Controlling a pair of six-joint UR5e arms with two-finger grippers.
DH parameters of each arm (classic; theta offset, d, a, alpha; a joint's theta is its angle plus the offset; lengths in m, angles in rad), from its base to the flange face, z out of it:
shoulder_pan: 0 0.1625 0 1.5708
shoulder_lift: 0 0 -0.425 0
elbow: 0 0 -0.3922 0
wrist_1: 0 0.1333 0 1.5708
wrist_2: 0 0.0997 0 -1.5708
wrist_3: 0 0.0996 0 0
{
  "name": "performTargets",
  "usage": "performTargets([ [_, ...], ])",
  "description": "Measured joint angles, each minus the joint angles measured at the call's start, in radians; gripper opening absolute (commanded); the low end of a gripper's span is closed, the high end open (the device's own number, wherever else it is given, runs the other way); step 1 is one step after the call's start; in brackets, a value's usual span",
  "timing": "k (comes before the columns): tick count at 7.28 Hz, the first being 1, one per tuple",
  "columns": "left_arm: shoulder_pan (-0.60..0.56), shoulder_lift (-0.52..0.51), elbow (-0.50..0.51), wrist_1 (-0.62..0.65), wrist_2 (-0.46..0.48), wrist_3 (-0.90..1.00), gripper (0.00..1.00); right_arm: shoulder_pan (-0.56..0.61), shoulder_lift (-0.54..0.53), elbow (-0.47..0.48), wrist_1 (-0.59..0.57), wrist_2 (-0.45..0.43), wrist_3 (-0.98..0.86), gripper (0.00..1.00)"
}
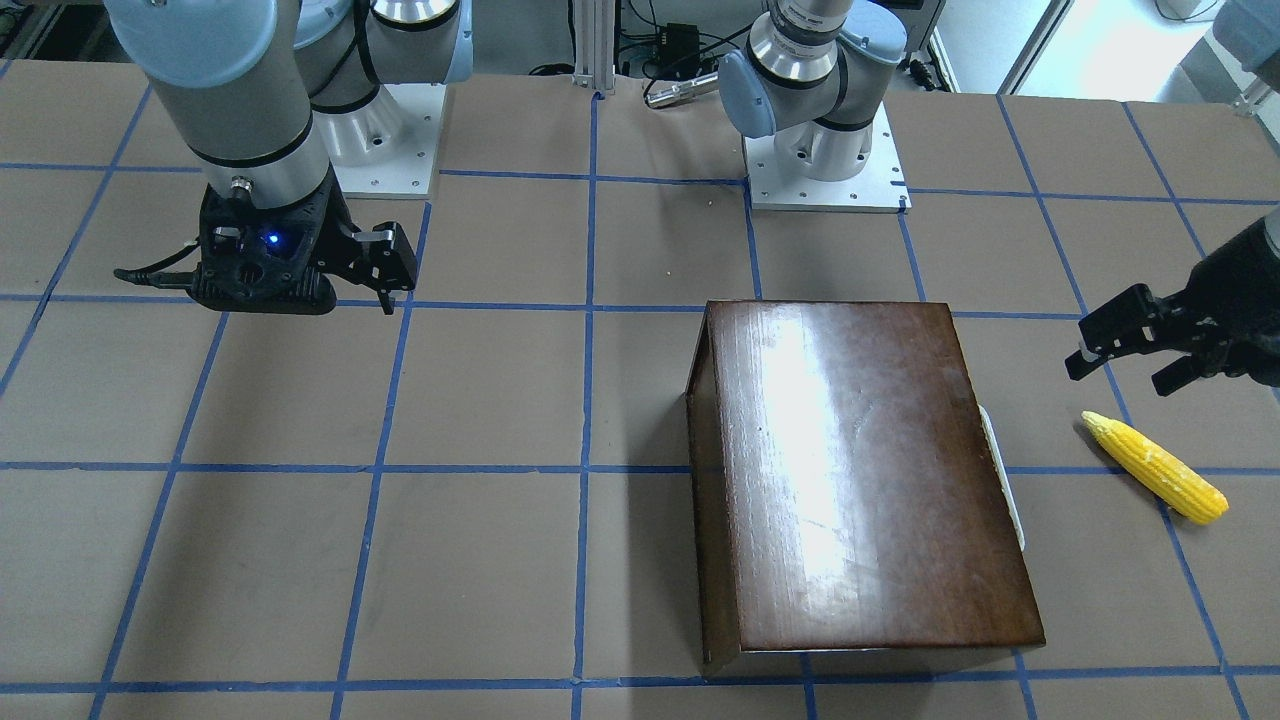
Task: Open drawer and put corn inside
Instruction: 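Move the left gripper around the cabinet side to the white drawer handle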
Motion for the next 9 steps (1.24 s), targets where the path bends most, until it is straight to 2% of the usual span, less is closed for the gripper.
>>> performTargets([
  [3,0.036,-0.071,-0.001,0.004,-0.048,0.061,1.00,0.000,0.000,0.000,0.000,0.000,0.000,1.00],
  [9,0.044,-0.184,-0.034,0.003,-0.192,0.052,1.00,0.000,0.000,0.000,0.000,0.000,0.000,1.00],
])
